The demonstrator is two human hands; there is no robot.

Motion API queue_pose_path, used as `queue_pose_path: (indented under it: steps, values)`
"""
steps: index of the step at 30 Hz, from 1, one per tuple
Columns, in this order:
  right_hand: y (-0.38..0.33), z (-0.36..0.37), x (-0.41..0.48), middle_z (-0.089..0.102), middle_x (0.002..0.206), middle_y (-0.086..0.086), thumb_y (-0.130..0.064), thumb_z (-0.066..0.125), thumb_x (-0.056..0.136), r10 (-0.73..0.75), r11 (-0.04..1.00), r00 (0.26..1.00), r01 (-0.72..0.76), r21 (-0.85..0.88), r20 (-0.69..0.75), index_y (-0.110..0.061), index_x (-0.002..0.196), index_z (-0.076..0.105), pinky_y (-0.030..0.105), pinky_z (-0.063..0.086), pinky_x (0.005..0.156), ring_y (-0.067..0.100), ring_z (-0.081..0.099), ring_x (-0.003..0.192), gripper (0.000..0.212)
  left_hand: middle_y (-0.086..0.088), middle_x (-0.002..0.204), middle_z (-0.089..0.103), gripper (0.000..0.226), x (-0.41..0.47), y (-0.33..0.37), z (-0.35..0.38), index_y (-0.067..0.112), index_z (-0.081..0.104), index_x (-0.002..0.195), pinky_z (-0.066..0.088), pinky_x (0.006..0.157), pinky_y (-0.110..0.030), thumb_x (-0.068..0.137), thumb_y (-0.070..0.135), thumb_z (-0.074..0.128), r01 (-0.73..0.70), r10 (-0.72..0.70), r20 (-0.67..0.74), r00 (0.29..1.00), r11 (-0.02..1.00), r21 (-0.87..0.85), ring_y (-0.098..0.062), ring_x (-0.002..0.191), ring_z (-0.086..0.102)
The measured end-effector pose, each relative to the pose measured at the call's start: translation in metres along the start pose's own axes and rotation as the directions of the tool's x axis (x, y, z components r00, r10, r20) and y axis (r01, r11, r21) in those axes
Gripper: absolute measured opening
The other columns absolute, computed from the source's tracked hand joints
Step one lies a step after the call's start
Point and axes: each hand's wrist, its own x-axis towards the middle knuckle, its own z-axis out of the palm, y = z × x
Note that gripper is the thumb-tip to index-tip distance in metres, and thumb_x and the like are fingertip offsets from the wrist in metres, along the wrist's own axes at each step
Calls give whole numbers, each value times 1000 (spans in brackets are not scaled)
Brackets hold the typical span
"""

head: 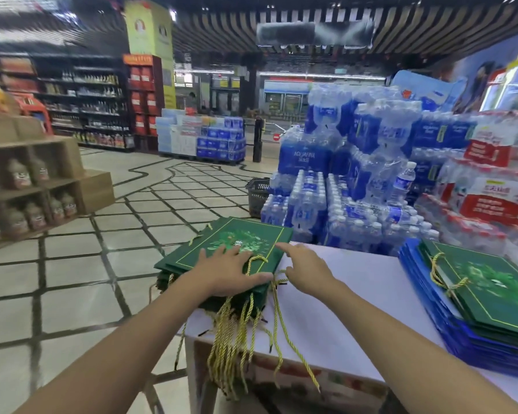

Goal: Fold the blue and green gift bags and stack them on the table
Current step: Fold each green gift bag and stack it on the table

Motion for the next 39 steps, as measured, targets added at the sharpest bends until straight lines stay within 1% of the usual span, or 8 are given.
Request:
queue_pose_path:
  steps: [7,15,18,23,30,34,37,39]
  values:
    - [17,0,-2,60,94,-1,-21,74,87,-340,906,879,210,-367,-335,-36,114,78,35,36,67,26,56,87,31,7,173,4,109,-1,9,3,43,9,163,-1,121,-71,74,99,35,-90,90,-15,996,996,-1,-26,159,4]
    - [80,-40,-43,73,115,-2,-17,82,82,-423,877,752,198,-438,-507,-28,107,80,40,49,83,26,68,104,27,14,161,40,63,4,53,-19,48,35,155,20,122,-60,97,55,57,-268,274,-199,941,962,54,-17,148,39]
    - [106,-47,-70,76,110,-1,-11,87,77,-365,898,763,138,-418,-533,-25,105,81,37,54,72,26,72,94,32,12,153,51,58,14,76,-13,49,41,152,47,105,-44,101,25,54,-337,337,-227,914,941,41,-21,134,53]
    - [135,-11,-114,77,102,-4,-15,92,65,-205,937,880,50,-346,-429,-31,100,82,37,57,57,26,74,84,40,3,133,62,51,33,118,30,36,53,138,53,83,-39,96,7,47,-395,419,-131,899,902,172,-27,118,61]
    - [145,25,-135,61,139,-14,-51,55,100,-31,994,979,8,-111,-203,-34,137,65,38,44,107,12,52,129,42,-4,116,51,27,43,126,66,18,58,112,41,74,-37,90,6,48,-350,364,-47,930,918,187,-27,111,53]
    - [142,25,-135,59,141,-15,-49,49,102,0,998,984,-10,-56,-176,-35,137,64,36,40,109,9,49,131,40,-6,100,62,17,44,124,60,13,69,90,55,79,-41,84,26,60,-365,365,-9,931,931,-6,-27,95,61]
    - [144,28,-133,60,138,-17,-41,48,104,17,1000,984,-19,-10,-178,-34,133,67,36,41,106,9,50,129,35,3,71,64,29,44,133,50,16,71,80,47,64,-32,91,42,63,-310,355,41,934,862,-401,-19,68,60]
    - [146,27,-132,62,135,-18,-35,46,105,71,993,985,-55,105,-157,-33,127,71,38,41,107,7,51,128,33,6,99,73,26,43,144,45,25,79,103,47,78,-28,102,34,54,-260,369,44,928,730,-632,-13,94,66]
